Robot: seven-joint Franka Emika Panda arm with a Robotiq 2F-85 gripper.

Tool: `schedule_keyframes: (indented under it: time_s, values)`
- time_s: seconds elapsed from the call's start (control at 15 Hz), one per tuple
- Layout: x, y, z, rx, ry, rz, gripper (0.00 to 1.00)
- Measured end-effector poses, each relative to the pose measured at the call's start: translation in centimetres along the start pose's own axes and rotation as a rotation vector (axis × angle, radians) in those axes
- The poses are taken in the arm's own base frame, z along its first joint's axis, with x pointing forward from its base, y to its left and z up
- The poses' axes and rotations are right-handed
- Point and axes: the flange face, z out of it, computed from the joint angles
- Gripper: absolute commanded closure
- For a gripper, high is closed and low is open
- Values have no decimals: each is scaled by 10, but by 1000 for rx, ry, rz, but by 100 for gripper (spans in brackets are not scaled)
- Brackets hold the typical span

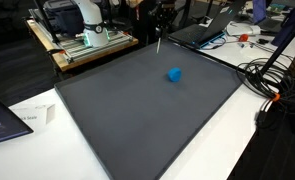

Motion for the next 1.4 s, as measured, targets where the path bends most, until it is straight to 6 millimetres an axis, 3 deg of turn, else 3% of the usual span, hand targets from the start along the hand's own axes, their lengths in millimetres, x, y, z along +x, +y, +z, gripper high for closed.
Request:
schedule_keyframes:
  time_s: [0.87, 1.07, 1.4]
  values:
    - [2, -3, -1, -6, 7, 1, 97]
    - [5, -21, -5, -42, 27, 3, 97]
    - [10, -73, -7, -145, 41, 18, 97]
